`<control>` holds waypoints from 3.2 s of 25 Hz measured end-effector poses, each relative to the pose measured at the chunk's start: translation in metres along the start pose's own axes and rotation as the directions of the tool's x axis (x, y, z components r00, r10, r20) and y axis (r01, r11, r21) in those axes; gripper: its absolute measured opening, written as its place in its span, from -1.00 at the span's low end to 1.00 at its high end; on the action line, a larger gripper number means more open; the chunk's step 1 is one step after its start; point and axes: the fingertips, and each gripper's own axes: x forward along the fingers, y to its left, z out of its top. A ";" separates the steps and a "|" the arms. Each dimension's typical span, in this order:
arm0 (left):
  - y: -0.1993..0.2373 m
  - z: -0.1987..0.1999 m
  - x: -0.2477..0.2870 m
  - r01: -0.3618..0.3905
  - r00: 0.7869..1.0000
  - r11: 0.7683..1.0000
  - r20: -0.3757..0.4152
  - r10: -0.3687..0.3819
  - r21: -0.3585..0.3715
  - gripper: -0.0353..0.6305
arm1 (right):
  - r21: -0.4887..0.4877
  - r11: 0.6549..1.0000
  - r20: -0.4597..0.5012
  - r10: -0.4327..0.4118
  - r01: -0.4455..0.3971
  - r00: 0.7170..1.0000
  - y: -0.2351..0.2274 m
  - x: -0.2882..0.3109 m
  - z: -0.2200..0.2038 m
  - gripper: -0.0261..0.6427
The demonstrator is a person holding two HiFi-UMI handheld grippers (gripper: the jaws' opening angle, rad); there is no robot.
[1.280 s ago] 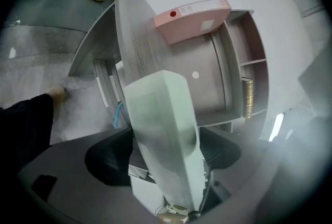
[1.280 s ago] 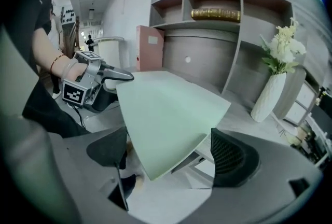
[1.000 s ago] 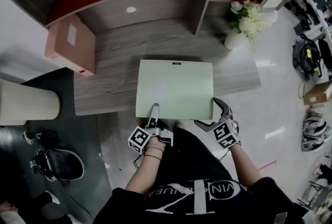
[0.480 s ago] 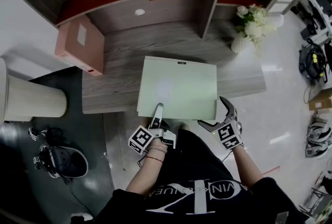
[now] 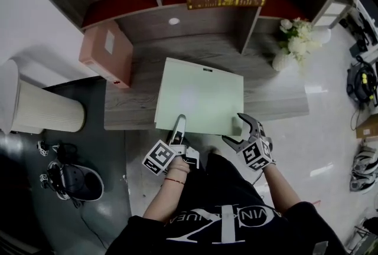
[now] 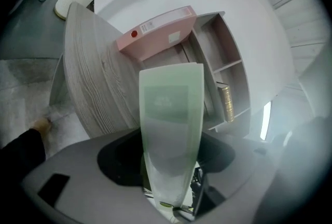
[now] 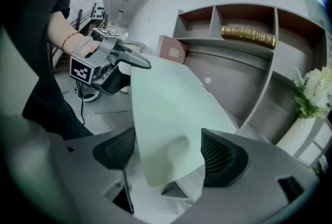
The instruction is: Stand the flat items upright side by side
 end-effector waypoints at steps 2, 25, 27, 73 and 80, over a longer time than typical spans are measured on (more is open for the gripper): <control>-0.004 0.010 -0.002 -0.003 1.000 1.000 0.010 0.003 0.028 -0.07 | -0.006 1.000 0.010 0.011 -0.011 1.000 0.003 0.007 0.007 0.22; -0.034 0.151 -0.032 -0.122 0.984 0.906 0.170 0.056 0.406 -0.09 | -0.006 0.977 0.140 0.214 -0.215 0.967 0.047 0.120 0.119 -0.15; -0.035 0.163 -0.035 -0.143 0.981 0.894 0.181 0.070 0.426 -0.09 | -0.008 0.973 0.150 0.230 -0.232 0.961 0.051 0.128 0.129 -0.15; -0.039 0.269 -0.008 -0.378 0.926 0.501 0.301 0.229 0.779 0.01 | 0.057 0.906 0.271 0.390 -0.419 0.880 0.089 0.266 0.264 0.21; -0.046 0.272 0.005 -0.291 0.957 0.504 0.257 0.136 0.814 0.04 | 0.035 0.903 0.260 0.405 -0.428 0.877 0.083 0.283 0.268 0.10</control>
